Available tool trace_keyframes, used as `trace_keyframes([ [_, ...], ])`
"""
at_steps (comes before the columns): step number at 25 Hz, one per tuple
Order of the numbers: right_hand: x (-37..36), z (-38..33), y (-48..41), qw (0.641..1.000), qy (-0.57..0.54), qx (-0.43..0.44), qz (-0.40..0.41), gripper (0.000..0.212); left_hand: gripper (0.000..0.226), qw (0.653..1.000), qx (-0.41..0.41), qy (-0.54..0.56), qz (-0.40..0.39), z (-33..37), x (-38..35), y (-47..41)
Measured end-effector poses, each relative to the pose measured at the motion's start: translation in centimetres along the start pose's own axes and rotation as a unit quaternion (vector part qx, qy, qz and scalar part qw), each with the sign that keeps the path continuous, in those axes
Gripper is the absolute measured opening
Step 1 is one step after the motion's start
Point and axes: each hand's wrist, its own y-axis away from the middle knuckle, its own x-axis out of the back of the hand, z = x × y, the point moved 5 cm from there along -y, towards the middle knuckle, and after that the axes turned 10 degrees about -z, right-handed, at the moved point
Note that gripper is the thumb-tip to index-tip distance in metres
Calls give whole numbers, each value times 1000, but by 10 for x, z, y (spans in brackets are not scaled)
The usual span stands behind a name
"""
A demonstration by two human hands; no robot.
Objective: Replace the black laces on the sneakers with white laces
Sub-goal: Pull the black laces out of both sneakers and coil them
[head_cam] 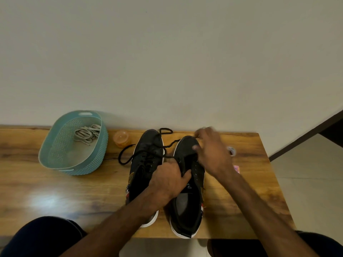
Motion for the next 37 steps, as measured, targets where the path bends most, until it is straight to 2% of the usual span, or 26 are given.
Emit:
trace_keyframes([
  [2, -28, -19, 1, 990, 79, 46, -112, 30, 46, 1000, -4, 5, -7, 0, 1, 0],
  [3, -35, -21, 1, 986, 97, 42, -131, 32, 43, 1000, -6, 2, -10, 0, 3, 0],
  [5, -38, -18, 0, 991, 71, 25, -110, 30, 37, 1000, -7, 2, -14, 0, 5, 0],
  [8, -34, -19, 0, 993, 45, 37, -108, 12, 34, 1000, -2, 6, -14, 1, 5, 1],
  [9, -24, -15, -1, 995, 34, 32, -84, 6, 33, 1000, 3, 4, -13, 1, 4, 2],
  [11, 11, 0, -4, 998, -39, -1, 45, 7, 31, 1000, 18, 8, -10, 0, 5, 2],
  [13, 56, 27, 0, 961, -179, -41, 208, 11, 26, 999, 32, 14, -18, 1, 5, 2],
  [14, 71, 41, 5, 934, -238, -62, 261, 10, 26, 999, 35, 17, -23, 2, 5, 3],
  [15, 78, 51, 7, 925, -252, -78, 274, 7, 27, 999, 37, 20, -26, 3, 6, 4],
  [16, 79, 53, 7, 940, -211, -91, 253, 8, 28, 999, 37, 27, -29, 3, 6, 5],
  [18, 55, 39, 1, 985, -35, -98, 135, 36, 31, 998, 33, 52, -30, 4, 4, 7],
  [19, 37, 25, 0, 994, 39, -77, 73, 48, 36, 997, 32, 66, -31, 4, 3, 8],
  [21, 3, -6, -1, 991, 129, 2, -31, 48, 43, 996, 33, 76, -34, 5, 1, 8],
  [23, -28, -19, 1, 983, 146, 36, -107, 36, 45, 997, 32, 66, -37, 7, 0, 9],
  [25, -34, -20, 2, 986, 126, 23, -107, 28, 44, 997, 34, 62, -37, 7, 0, 8],
  [27, -24, -17, 0, 991, 115, 13, -64, 17, 41, 996, 47, 72, -40, 6, 0, 8],
  [29, 10, -4, -3, 997, 59, -19, 46, 5, 38, 992, 65, 102, -41, 3, 0, 9],
  [31, 55, 28, -2, 978, -45, -106, 172, 6, 36, 990, 76, 114, -36, 0, 2, 9],
  [32, 69, 41, 0, 970, -61, -133, 196, 2, 36, 990, 78, 114, -34, 0, 4, 9],
  [33, 74, 45, 1, 971, -26, -146, 189, 8, 35, 990, 78, 113, -33, 1, 4, 9],
  [34, 70, 41, 1, 979, 24, -136, 148, 18, 36, 990, 75, 114, -31, 2, 5, 9],
  [36, 39, 12, 1, 994, 82, -54, 38, 41, 37, 991, 58, 116, -32, 6, 7, 10],
  [37, 18, -6, 1, 996, 92, -7, -20, 44, 39, 992, 48, 112, -33, 8, 8, 11],
])
